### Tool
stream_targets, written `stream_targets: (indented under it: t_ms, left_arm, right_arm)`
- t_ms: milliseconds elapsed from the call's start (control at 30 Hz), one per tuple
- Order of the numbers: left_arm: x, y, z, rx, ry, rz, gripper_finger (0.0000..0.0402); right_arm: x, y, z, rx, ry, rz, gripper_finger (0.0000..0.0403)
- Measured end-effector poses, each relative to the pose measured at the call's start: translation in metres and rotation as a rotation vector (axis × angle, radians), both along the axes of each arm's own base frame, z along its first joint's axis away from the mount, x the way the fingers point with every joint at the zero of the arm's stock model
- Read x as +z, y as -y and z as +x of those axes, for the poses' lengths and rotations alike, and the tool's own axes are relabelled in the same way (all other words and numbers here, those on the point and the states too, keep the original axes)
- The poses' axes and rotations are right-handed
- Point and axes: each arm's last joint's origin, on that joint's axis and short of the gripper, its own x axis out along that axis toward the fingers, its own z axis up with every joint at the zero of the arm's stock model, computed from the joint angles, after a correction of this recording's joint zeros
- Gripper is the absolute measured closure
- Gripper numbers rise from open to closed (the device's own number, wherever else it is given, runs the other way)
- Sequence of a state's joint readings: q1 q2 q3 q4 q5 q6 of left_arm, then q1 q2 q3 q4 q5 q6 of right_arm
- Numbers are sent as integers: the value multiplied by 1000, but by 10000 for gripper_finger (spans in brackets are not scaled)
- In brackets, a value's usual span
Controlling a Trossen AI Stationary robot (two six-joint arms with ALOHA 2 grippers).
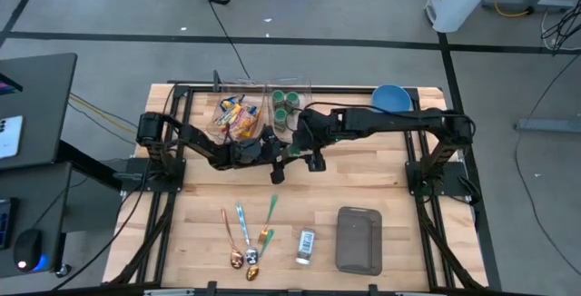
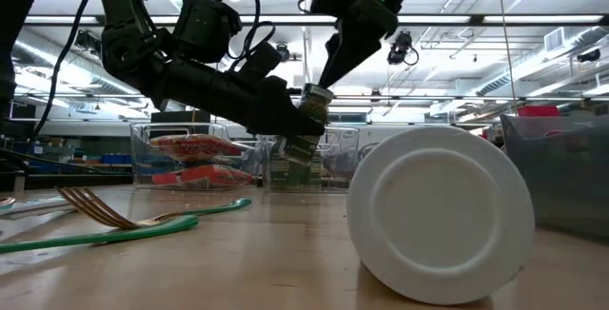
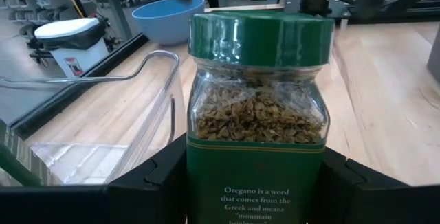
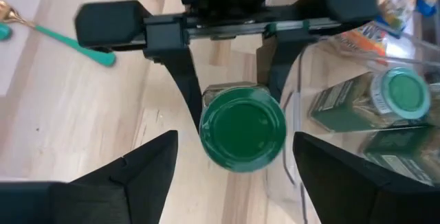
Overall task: Pick & Place Food Item
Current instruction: Put the green spice bottle into the right transparent bin
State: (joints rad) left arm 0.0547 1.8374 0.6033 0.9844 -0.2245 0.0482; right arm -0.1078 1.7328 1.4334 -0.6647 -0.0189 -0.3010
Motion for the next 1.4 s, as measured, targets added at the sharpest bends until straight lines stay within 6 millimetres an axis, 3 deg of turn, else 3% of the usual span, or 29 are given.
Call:
stream_targets:
  t_ms: [167,567,767,967,1300,1400]
  left_arm:
    - [0,0,0,0,0,0,194]
    - [1,-2,0,4,14,0,194]
    - [1,-1,0,-6,12,2,194]
    - [2,-1,1,-16,19,3,194]
    - [2,-1,1,-36,14,9,194]
    - [2,-1,1,-38,19,-8,166]
  right_arm:
    - [-11,1,6,10,-16,-4,103]
    - [-12,-2,12,35,23,1,105]
    - [-19,-5,15,45,8,-10,131]
    - [-23,-4,16,44,-9,-56,193]
    - [-23,-9,17,56,-13,-66,194]
    - [-23,-9,16,66,-15,-69,194]
